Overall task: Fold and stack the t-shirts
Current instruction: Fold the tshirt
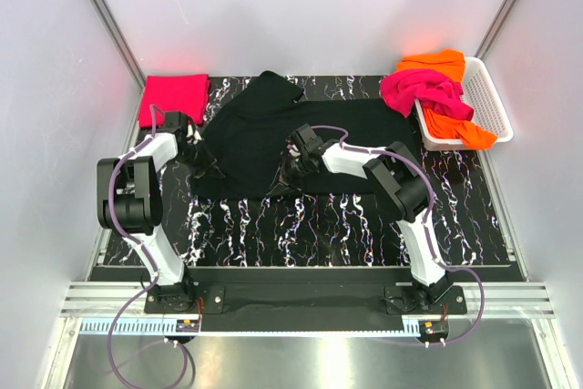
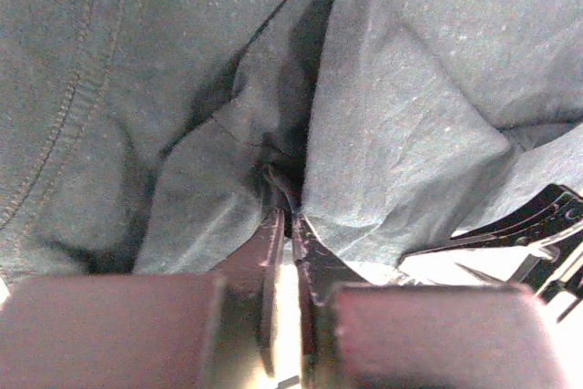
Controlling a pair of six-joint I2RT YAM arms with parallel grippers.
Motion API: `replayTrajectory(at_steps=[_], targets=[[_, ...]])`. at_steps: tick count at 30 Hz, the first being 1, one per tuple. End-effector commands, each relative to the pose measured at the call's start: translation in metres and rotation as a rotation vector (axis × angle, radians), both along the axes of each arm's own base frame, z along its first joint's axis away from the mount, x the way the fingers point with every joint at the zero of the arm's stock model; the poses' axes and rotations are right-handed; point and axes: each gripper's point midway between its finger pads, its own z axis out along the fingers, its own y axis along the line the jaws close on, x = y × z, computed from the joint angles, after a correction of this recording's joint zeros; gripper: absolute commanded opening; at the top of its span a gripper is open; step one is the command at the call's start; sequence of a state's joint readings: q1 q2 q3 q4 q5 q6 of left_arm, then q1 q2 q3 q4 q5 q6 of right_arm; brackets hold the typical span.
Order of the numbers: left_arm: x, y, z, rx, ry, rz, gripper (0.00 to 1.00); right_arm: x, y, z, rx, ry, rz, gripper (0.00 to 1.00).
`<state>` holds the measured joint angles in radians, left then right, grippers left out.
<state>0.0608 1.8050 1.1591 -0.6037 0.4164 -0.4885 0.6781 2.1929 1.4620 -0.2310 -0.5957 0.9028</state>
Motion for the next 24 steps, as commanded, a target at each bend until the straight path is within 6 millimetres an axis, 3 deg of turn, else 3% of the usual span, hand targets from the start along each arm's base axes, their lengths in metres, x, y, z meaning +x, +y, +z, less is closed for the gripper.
replayTrajectory(at_steps=[1, 3, 10, 17, 24], targets=[[0.016, -0.004, 0.022, -0.016, -0.089, -0.023, 0.05, 0.000, 0.008, 0.039, 0.062, -0.068, 0.034, 0.02], [0.016, -0.004, 0.024, -0.022, -0.090, -0.020, 0.00, 0.001, 0.008, 0.042, 0.063, -0.077, 0.037, 0.00], [0.019, -0.004, 0.046, -0.022, -0.139, 0.013, 0.00, 0.016, 0.002, 0.063, 0.089, -0.110, 0.005, 0.00], [0.054, -0.007, 0.087, -0.048, -0.253, 0.039, 0.00, 0.054, -0.012, 0.073, 0.113, -0.139, -0.047, 0.00], [0.087, -0.016, 0.085, -0.119, -0.271, 0.048, 0.00, 0.093, -0.026, 0.071, 0.152, -0.143, -0.067, 0.00]])
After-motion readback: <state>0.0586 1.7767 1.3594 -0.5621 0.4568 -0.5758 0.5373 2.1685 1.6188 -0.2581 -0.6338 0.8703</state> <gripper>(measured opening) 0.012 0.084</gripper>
